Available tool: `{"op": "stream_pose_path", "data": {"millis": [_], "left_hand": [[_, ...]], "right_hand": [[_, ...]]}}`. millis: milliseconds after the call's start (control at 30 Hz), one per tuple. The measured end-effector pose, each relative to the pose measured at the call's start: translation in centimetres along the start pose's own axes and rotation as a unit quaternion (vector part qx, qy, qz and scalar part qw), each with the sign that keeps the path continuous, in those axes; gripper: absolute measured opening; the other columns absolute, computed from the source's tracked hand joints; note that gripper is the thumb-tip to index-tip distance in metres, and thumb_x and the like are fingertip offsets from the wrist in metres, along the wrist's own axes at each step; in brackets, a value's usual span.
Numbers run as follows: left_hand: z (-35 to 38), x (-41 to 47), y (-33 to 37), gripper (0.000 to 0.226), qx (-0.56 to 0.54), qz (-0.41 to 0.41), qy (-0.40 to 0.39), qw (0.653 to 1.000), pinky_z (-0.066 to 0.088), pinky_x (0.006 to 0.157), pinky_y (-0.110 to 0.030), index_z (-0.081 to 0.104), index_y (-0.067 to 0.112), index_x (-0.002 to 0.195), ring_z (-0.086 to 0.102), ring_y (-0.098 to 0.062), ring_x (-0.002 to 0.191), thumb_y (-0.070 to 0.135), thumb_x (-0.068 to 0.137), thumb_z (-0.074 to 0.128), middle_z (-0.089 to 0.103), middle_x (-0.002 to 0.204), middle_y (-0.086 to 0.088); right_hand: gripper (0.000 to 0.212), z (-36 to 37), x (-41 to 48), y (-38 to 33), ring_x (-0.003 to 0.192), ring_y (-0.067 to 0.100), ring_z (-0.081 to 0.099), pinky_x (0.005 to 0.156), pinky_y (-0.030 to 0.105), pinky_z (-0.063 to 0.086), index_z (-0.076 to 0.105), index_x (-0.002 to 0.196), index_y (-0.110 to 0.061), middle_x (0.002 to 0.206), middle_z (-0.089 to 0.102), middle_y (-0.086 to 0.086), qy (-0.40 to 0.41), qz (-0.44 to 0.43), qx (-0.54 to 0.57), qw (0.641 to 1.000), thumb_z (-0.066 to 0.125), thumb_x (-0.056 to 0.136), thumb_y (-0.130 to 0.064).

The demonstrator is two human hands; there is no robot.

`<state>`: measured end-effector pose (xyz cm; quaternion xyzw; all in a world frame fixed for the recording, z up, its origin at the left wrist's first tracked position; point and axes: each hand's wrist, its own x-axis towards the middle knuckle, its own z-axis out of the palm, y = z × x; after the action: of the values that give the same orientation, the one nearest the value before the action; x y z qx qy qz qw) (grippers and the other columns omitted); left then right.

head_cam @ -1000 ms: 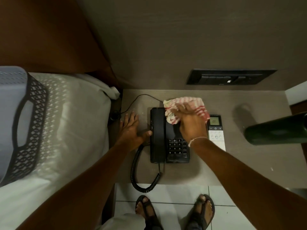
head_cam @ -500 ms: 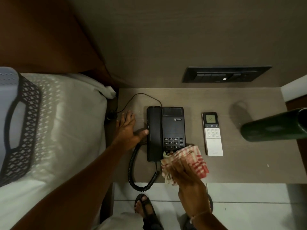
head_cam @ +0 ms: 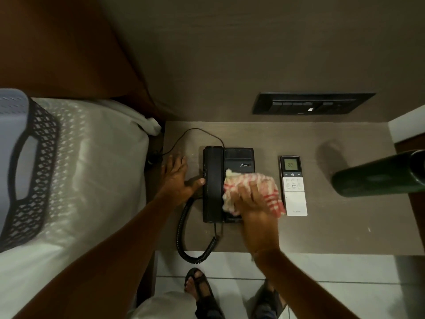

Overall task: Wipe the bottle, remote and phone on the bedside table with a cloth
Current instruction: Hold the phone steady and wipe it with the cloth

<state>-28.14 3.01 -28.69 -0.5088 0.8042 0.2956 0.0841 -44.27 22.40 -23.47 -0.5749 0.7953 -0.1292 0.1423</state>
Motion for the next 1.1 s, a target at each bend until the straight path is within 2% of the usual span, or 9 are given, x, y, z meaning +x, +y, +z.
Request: {"op": "stream_pose_path", "data": {"millis": [100,167,267,367,467,567,733,867,1100], "left_hand": [[-0.2,-0.1,0.2,0.101,0.0,0.001,-0.002,1.0,-0.013,0.12,-0.044,0.004,0.018,0.159,-0.019,-0.026,0.151,0.071,0.082,0.045,-0.01,0.168,-0.005],[-0.3,-0.2,0.3,0.103,-0.002,0.004,-0.002,1.0,-0.015,0.119,-0.043,0.003,0.018,0.159,-0.02,-0.026,0.151,0.072,0.081,0.042,-0.01,0.168,-0.005],[-0.4,-0.3,0.4,0.102,-0.002,0.003,-0.006,1.0,-0.017,0.117,-0.041,0.001,0.018,0.159,-0.021,-0.026,0.151,0.072,0.082,0.041,-0.011,0.168,-0.005],[-0.5,-0.3,0.5,0.099,-0.001,0.003,-0.009,1.0,-0.019,0.115,-0.04,0.0,0.017,0.159,-0.022,-0.026,0.15,0.068,0.087,0.045,-0.012,0.168,-0.006],[-0.7,-0.5,0.7,0.096,0.005,-0.001,-0.013,1.0,-0.018,0.117,-0.041,0.0,0.017,0.159,-0.022,-0.026,0.151,0.065,0.09,0.047,-0.013,0.168,-0.007],[-0.9,-0.5,0.9,0.095,0.001,-0.008,-0.014,1.0,-0.014,0.122,-0.044,0.002,0.017,0.159,-0.021,-0.026,0.151,0.063,0.091,0.05,-0.012,0.168,-0.006],[-0.7,-0.4,1.0,0.095,0.004,-0.015,-0.004,1.0,-0.01,0.124,-0.046,0.005,0.016,0.159,-0.018,-0.027,0.152,0.062,0.09,0.052,-0.008,0.168,-0.007],[-0.3,-0.4,0.7,0.095,-0.007,-0.006,0.019,1.0,-0.011,0.121,-0.044,0.008,0.016,0.159,-0.015,-0.027,0.153,0.061,0.089,0.055,-0.005,0.169,-0.007],[-0.1,-0.3,0.4,0.097,-0.011,-0.002,0.018,1.0,-0.012,0.119,-0.042,0.007,0.017,0.158,-0.016,-0.026,0.153,0.064,0.087,0.053,-0.006,0.169,-0.007]], "right_hand": [[0.052,1.7,-5.2,0.9,0.143,0.023,0.02,0.115,0.032,0.011,0.055,0.133,-0.013,0.145,0.046,0.008,-0.017,-0.044,0.001,0.999,0.034,0.085,-0.007],[0.046,2.4,-8.0,1.3,0.143,0.021,0.019,0.114,0.035,0.012,0.058,0.127,-0.014,0.14,0.05,0.002,-0.044,-0.096,-0.046,0.993,0.044,0.085,-0.002],[0.059,1.9,-9.5,1.6,0.119,0.027,0.057,0.103,0.037,0.041,0.065,0.118,-0.019,0.13,0.055,0.0,-0.018,-0.115,-0.037,0.993,0.067,0.063,0.005],[0.078,-0.8,-7.1,1.2,0.101,0.028,0.069,0.083,0.03,0.053,0.054,0.131,-0.02,0.133,0.057,0.003,0.043,-0.009,0.046,0.998,0.073,0.061,0.007],[0.064,-4.2,-1.7,0.9,0.122,0.024,0.056,0.083,0.03,0.053,0.052,0.134,-0.024,0.139,0.054,0.001,0.106,0.025,0.088,0.99,0.07,0.077,0.0],[0.072,-6.2,5.6,0.8,0.133,0.025,0.043,0.092,0.039,0.048,0.053,0.133,-0.025,0.142,0.051,0.0,0.13,0.054,0.06,0.988,0.068,0.072,0.01],[0.067,-3.9,12.8,1.0,0.143,0.027,0.026,0.114,0.042,0.026,0.048,0.138,-0.025,0.152,0.037,0.003,-0.01,0.019,-0.025,0.999,0.059,0.081,0.007],[0.073,-1.3,11.3,1.8,0.147,0.026,0.01,0.114,0.036,-0.003,0.034,0.147,-0.024,0.157,0.025,0.001,-0.037,-0.036,-0.101,0.994,0.06,0.082,-0.003],[0.074,-2.3,8.9,3.3,0.147,0.025,0.01,0.113,0.039,0.018,0.035,0.146,-0.023,0.157,0.026,0.001,-0.045,0.055,-0.082,0.994,0.06,0.081,0.0]]}}
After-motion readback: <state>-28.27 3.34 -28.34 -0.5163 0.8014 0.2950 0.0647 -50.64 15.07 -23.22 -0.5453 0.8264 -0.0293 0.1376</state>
